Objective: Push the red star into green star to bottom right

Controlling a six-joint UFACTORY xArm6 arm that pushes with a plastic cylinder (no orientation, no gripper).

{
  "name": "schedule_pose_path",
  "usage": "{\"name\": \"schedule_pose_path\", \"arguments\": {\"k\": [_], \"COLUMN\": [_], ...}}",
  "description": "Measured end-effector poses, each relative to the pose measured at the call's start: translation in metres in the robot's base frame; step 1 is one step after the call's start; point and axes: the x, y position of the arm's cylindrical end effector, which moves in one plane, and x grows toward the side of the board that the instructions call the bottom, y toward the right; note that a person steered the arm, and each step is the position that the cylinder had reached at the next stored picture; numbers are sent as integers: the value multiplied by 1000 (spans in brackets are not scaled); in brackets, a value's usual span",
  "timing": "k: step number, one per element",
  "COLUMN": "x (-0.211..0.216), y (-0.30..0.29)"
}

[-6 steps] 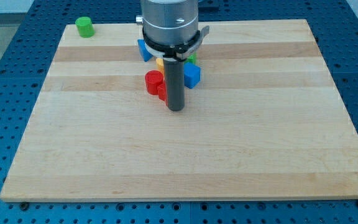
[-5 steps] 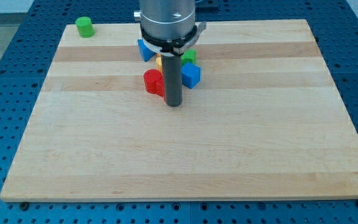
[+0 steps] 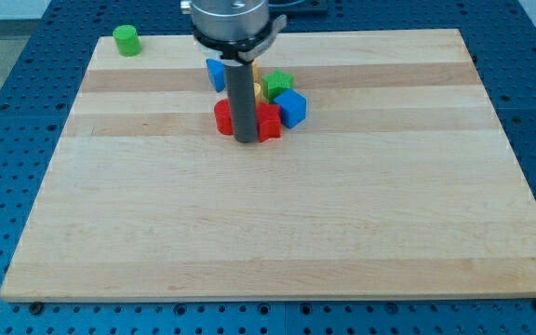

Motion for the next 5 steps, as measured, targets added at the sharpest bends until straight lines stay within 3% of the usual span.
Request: {"name": "schedule_pose_path", "arguments": {"k": [5], "x": [-37], "y": [84]}}
